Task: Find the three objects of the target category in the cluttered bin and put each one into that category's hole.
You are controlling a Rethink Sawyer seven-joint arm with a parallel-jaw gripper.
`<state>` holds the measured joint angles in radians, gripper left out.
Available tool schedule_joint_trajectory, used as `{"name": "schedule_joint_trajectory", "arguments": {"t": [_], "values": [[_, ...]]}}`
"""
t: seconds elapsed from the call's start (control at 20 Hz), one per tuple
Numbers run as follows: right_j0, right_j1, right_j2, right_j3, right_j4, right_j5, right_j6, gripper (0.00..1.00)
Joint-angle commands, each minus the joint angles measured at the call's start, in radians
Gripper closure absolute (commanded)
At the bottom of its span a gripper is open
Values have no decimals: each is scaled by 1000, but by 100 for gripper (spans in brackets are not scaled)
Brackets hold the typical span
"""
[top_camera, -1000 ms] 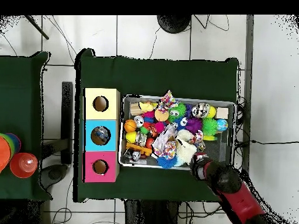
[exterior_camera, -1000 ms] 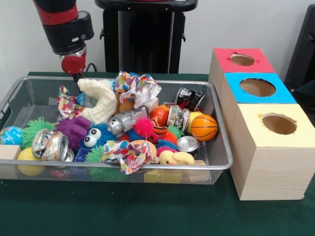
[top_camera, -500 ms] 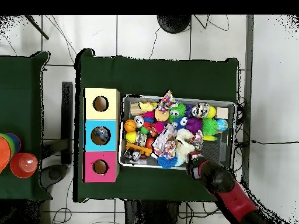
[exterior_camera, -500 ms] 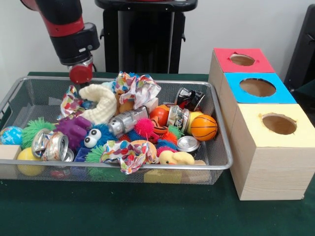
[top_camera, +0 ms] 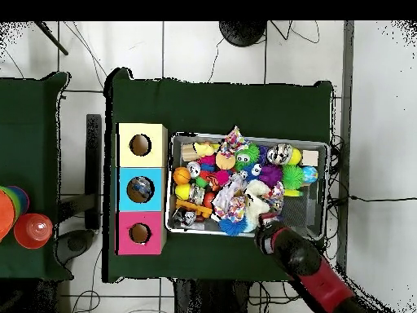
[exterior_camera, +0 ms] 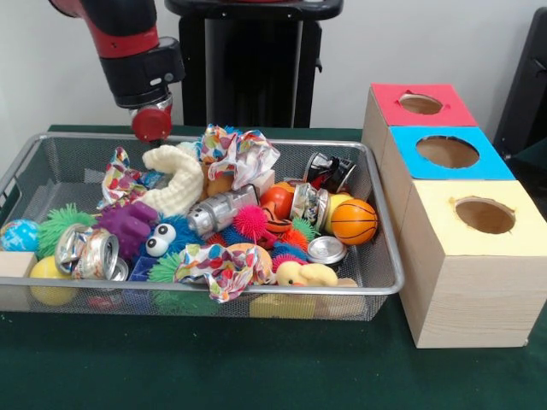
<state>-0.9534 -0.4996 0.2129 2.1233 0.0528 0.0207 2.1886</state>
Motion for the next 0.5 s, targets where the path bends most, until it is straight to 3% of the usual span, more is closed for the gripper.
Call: {"name": "schedule_joint_trajectory", "arguments": {"t": [0.05,0.25,0.5], "values": [[-72,-4,183,95,-93,-163,160,0],[-141,-35,231,164,-146,-224,182,0],[-104,-53,177,203,-149,-275,203,0]]}}
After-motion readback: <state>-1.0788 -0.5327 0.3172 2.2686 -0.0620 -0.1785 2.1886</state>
